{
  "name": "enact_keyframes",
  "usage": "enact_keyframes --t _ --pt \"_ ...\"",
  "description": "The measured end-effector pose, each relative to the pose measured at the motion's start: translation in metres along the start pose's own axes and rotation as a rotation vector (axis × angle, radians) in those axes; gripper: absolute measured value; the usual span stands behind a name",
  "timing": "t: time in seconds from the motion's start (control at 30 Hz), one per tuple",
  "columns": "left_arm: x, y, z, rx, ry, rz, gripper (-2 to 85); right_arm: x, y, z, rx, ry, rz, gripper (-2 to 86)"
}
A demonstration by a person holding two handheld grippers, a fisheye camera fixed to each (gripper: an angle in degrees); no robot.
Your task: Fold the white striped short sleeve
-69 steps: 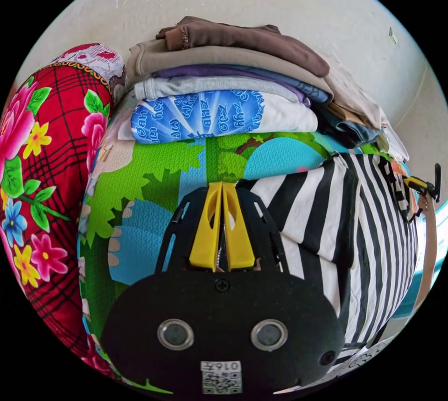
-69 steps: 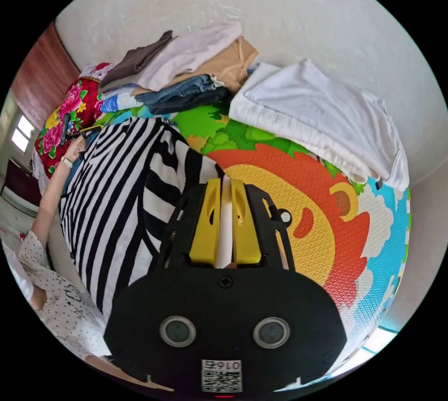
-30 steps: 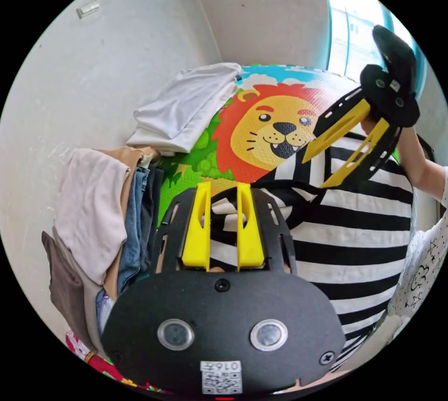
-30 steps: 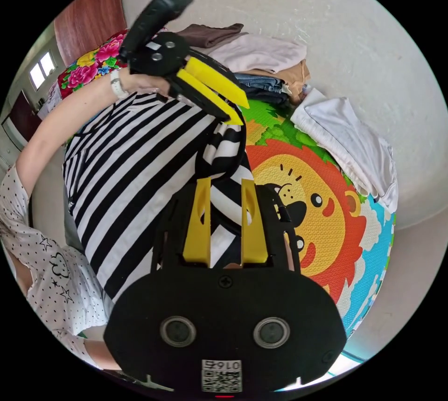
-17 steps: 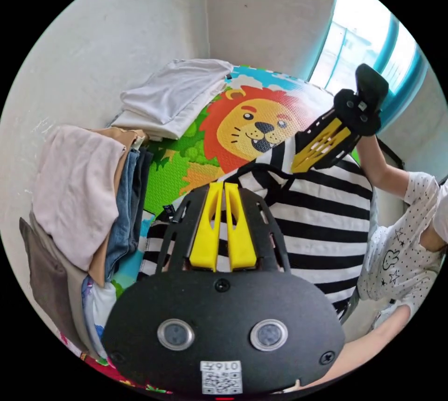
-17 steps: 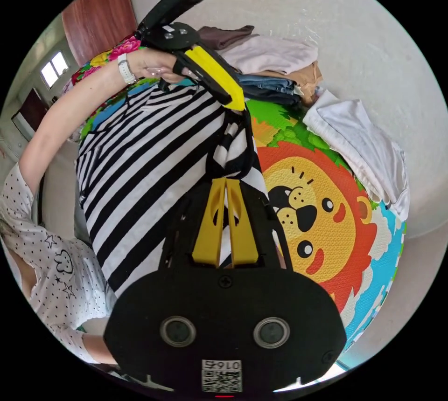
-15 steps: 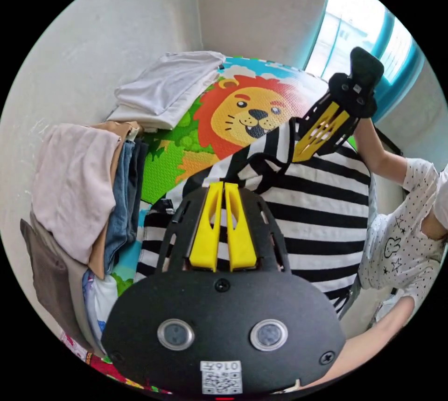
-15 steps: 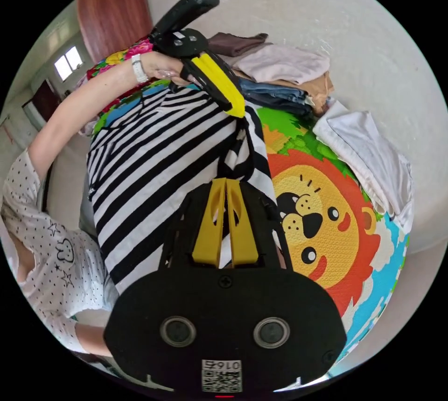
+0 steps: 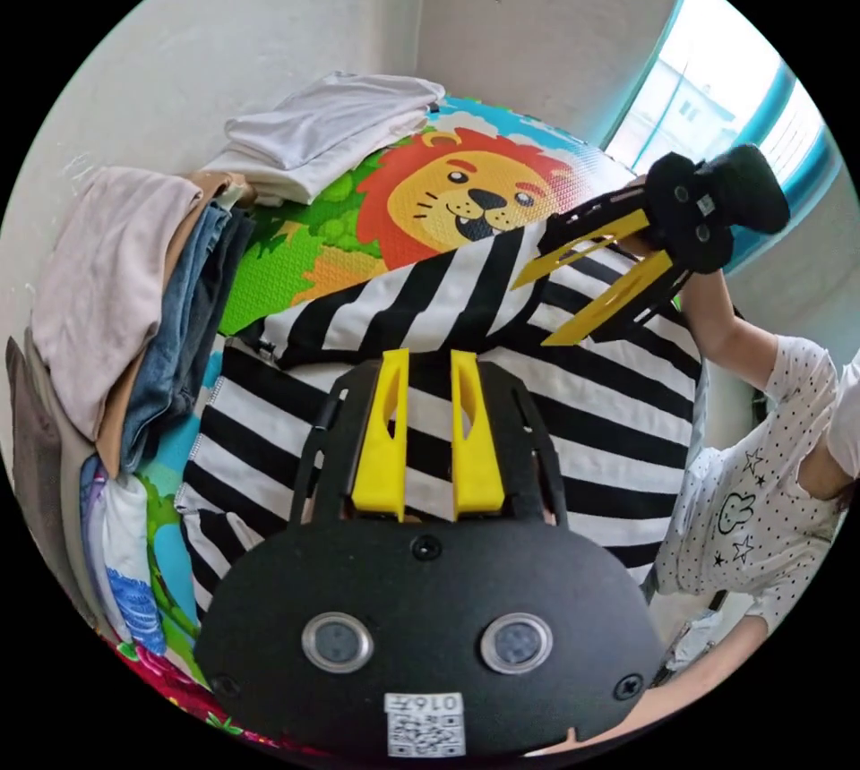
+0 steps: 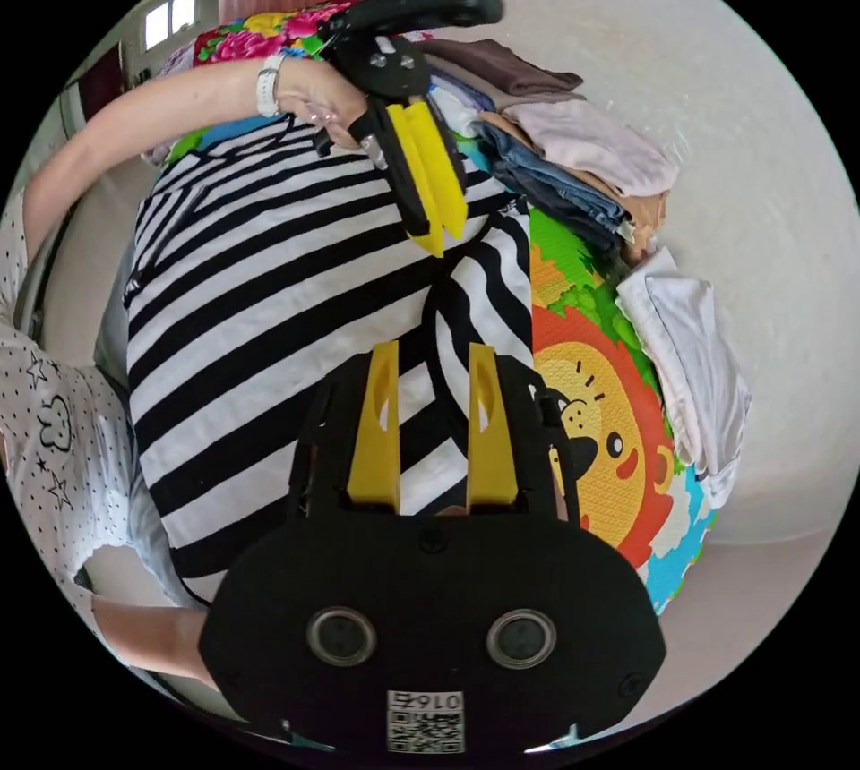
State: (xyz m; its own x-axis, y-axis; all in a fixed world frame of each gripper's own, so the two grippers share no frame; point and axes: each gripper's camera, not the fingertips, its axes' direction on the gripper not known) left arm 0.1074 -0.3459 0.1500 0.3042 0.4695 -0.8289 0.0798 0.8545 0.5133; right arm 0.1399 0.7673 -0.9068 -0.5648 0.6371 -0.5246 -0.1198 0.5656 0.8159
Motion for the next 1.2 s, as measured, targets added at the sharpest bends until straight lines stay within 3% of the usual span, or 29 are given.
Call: enact_keyframes --t 0.1,0.23,0.47,0.6,0.9,1.2 --pt "0.018 -0.014 0.002 0.028 -0.027 -0.001 6.8 -0.019 -0.015 0.021 -0.096 0.078 -0.072 7.9" --pt "0.048 -0.027 0.003 0.025 -0.064 0.074 8.3 -0.008 -0.022 0.021 -0.114 0.038 0.036 2.1" --pt "0.135 -0.041 0.027 0.018 -0.372 0.262 11.0 0.034 -0.001 0.003 0.037 -0.044 0.269 0.7" --pt "0.177 -0.048 0.063 -0.108 -0.477 0.427 10.7 0.035 0.003 0.0 0.067 -0.082 0.269 0.6" --pt "0.202 -0.066 0.08 -0.143 -0.543 0.423 8.5 0.009 -0.013 0.014 -0.02 -0.136 0.138 1.3" --pt "0.217 -0.082 0.077 -0.16 -0.509 0.467 0.7 -0.024 -0.022 0.013 -0.064 0.063 0.032 7.0"
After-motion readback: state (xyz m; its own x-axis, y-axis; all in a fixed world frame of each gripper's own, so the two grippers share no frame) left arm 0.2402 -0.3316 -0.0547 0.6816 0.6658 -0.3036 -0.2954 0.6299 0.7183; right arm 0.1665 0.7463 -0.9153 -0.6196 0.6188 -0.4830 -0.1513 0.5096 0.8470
